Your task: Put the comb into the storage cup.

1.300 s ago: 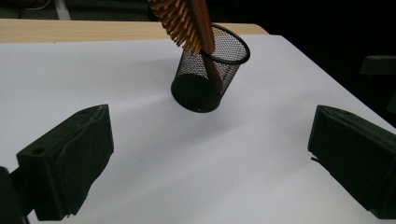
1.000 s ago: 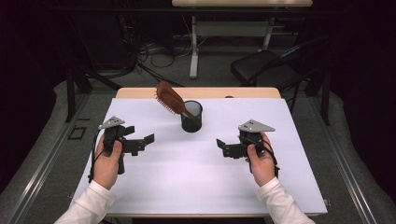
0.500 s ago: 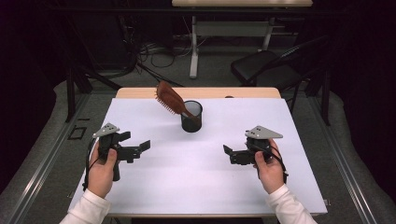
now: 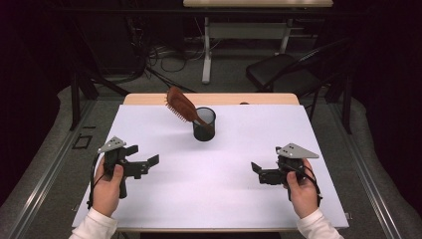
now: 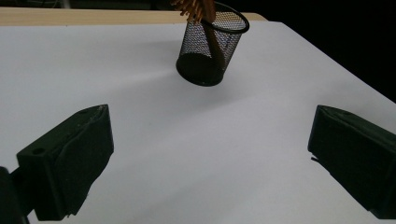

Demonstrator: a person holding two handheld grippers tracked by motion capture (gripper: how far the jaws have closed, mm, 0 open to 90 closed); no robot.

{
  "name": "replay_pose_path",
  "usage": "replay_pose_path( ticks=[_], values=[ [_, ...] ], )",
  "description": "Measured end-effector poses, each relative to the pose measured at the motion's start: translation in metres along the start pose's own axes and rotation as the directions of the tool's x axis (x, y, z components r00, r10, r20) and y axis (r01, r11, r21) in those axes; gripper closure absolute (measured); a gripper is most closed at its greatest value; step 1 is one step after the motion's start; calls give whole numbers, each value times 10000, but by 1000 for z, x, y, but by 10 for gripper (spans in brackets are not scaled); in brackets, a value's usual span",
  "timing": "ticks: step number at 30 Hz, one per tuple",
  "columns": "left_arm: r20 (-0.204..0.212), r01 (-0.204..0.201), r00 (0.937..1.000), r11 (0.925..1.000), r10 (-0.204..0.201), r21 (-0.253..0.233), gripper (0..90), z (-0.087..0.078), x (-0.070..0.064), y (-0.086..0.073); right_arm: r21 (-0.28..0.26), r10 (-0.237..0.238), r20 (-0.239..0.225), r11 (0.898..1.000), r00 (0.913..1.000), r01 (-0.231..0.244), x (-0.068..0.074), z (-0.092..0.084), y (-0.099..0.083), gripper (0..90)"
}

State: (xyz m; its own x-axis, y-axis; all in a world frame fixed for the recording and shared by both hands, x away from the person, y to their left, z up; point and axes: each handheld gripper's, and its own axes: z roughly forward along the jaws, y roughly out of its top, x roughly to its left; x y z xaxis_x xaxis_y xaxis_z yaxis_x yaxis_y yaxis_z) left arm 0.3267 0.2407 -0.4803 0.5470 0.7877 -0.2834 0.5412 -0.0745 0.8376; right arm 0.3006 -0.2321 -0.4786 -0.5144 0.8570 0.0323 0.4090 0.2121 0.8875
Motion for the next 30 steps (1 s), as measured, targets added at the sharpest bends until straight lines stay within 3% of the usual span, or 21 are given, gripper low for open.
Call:
replay_pose_path(
  ticks=[5, 14, 22, 30],
  values=[
    [-98, -149, 9998, 9999, 149, 28, 4, 0, -1, -5, -37, 216, 161, 9998, 9996, -215, -7, -9, -10, 0],
    [-91, 200, 9998, 9995, -202, -247, 4, -4, 6, -17, -13, 476, 547, 9989, 9974, -476, -20, -16, -28, 0],
    [-212, 497, 9985, 9984, -503, -255, 4, -4, 12, -29, -17, 658, 727, 9978, 9952, -658, -27, -14, -43, 0],
    [-429, 358, 9984, 9987, -373, -352, 4, -4, 15, -37, -11, 654, 865, 9979, 9941, -655, -28, -12, -49, 0]
  ],
)
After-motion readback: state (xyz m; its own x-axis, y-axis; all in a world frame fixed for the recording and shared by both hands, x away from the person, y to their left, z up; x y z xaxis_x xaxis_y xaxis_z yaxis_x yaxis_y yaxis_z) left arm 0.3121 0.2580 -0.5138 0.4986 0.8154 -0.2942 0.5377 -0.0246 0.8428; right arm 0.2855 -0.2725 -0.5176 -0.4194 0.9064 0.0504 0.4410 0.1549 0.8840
